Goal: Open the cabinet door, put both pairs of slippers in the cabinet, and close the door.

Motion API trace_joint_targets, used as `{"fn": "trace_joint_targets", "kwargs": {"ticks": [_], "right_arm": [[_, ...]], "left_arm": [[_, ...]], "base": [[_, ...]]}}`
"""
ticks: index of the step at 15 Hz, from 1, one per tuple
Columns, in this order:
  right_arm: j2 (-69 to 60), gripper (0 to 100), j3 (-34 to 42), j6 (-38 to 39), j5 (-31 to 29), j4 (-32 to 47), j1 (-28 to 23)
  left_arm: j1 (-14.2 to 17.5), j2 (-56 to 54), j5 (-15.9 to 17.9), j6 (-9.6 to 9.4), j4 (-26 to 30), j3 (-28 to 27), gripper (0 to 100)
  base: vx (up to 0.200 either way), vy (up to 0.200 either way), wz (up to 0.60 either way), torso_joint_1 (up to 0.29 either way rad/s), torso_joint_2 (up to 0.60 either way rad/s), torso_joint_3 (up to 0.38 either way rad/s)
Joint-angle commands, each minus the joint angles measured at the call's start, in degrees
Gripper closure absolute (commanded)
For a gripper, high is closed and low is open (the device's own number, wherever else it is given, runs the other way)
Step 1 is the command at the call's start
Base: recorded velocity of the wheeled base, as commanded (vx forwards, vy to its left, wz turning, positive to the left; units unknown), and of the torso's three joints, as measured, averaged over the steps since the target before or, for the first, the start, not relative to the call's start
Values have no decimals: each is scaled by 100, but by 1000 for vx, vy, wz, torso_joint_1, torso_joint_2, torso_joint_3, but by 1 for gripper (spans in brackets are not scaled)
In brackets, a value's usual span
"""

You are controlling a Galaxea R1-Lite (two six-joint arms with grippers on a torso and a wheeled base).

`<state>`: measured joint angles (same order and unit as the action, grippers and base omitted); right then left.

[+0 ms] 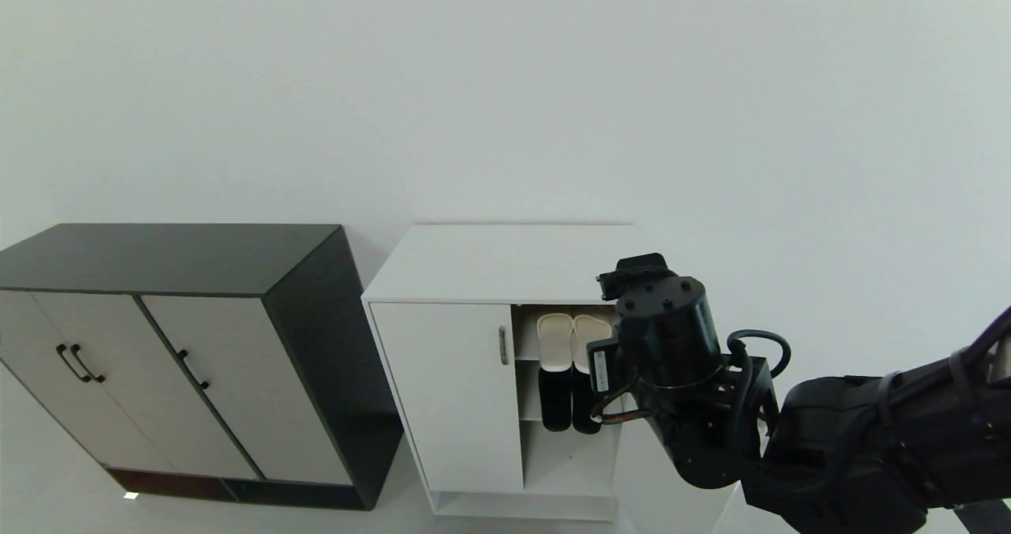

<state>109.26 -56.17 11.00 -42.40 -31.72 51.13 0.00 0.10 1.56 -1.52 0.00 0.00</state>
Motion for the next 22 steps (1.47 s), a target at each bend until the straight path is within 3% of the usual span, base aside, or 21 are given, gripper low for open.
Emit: {"fn": "trace_joint_targets", "kwargs": {"ticks": [1, 7, 13, 19, 22], "right_arm": [[34, 100, 1, -1, 4, -1, 3], [209, 100, -34, 8, 12, -80, -252], [491, 100, -157, 61, 830, -502, -929], [948, 100, -456, 105, 865, -519, -1307], [1150, 100, -623, 105, 891, -519, -1509]], "left_arm": [[0, -1, 2, 3, 0, 0, 100], [0, -1, 2, 3, 0, 0, 100], [0, -1, -7, 3, 0, 0, 100], [0, -1, -7, -6, 0, 0, 100], [0, -1, -7, 3, 0, 0, 100]], "base": [[0, 0, -600, 12, 2, -2], [0, 0, -100, 0, -2, 1], [0, 0, 0, 0, 0, 0], [-200, 0, 0, 3, 5, -2], [0, 0, 0, 0, 0, 0]]}}
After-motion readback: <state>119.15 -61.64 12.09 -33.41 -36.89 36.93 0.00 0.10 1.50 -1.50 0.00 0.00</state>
